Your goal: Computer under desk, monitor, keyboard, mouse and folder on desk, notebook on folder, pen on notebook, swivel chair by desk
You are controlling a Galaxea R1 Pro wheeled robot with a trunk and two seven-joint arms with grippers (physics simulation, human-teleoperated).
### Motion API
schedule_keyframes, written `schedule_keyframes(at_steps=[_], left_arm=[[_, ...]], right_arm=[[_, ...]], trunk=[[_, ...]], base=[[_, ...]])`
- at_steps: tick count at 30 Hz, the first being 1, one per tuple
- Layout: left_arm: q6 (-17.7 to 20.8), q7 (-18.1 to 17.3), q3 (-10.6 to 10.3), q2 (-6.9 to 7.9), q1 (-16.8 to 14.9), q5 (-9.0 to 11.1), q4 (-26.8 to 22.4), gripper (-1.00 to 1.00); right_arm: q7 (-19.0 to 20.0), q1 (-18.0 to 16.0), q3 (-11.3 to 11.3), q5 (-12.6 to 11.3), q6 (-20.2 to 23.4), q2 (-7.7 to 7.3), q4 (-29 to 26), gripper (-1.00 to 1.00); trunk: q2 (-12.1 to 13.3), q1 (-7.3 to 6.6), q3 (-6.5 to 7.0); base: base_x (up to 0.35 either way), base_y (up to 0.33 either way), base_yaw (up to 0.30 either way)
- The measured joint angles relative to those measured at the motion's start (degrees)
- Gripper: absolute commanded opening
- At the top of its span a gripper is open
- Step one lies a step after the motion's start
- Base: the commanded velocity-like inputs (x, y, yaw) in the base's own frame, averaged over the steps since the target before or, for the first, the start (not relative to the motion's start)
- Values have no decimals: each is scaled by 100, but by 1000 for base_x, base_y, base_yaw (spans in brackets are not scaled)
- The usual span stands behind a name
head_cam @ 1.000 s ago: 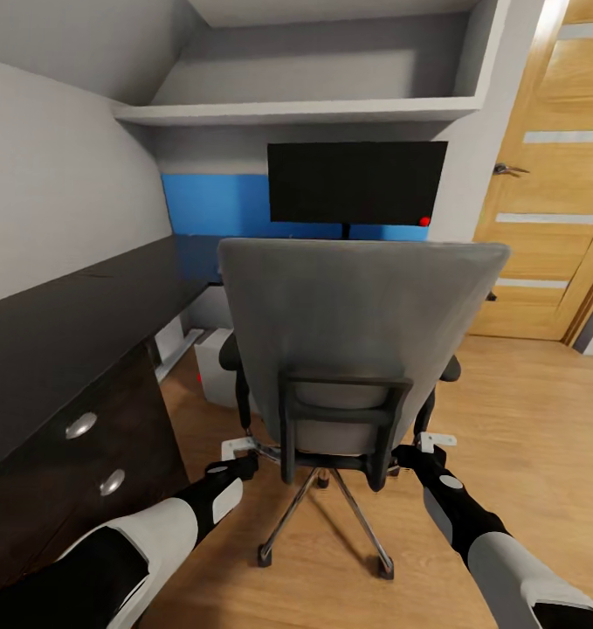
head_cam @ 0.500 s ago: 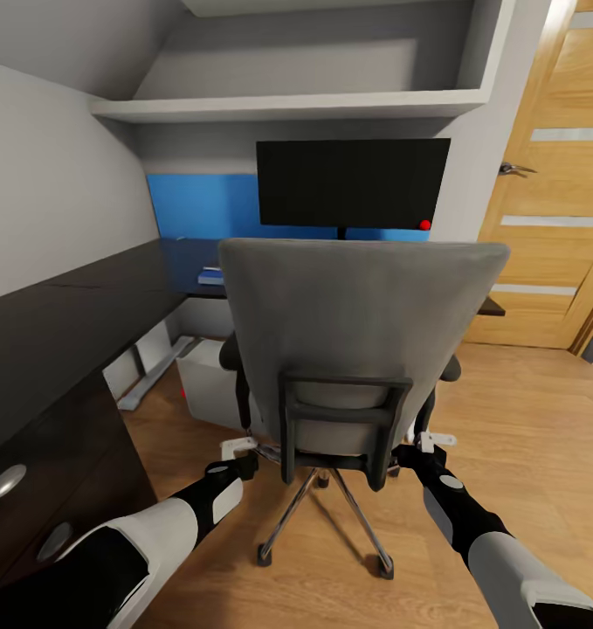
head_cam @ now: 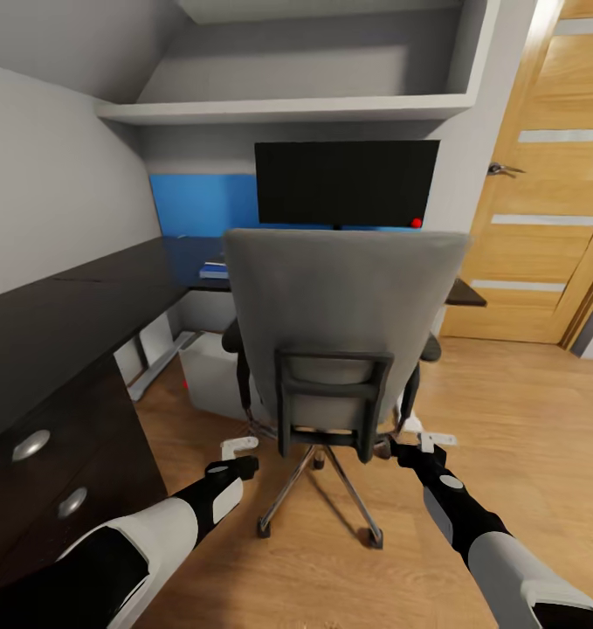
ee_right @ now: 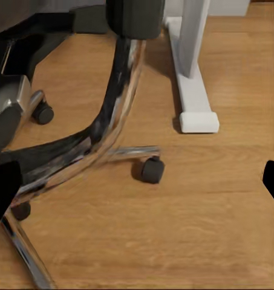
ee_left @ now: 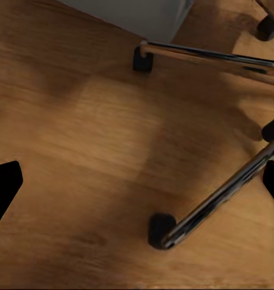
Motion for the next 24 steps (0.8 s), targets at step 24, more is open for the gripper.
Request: schedule_keyframes(at_steps=[24], left_arm=[[-10, 1, 0, 8, 0, 5, 1, 100]], right_arm=[[0, 0, 1, 7, -109, 8, 13, 100]], trunk=[[0, 0, 0]], base=[[-335, -47, 0]])
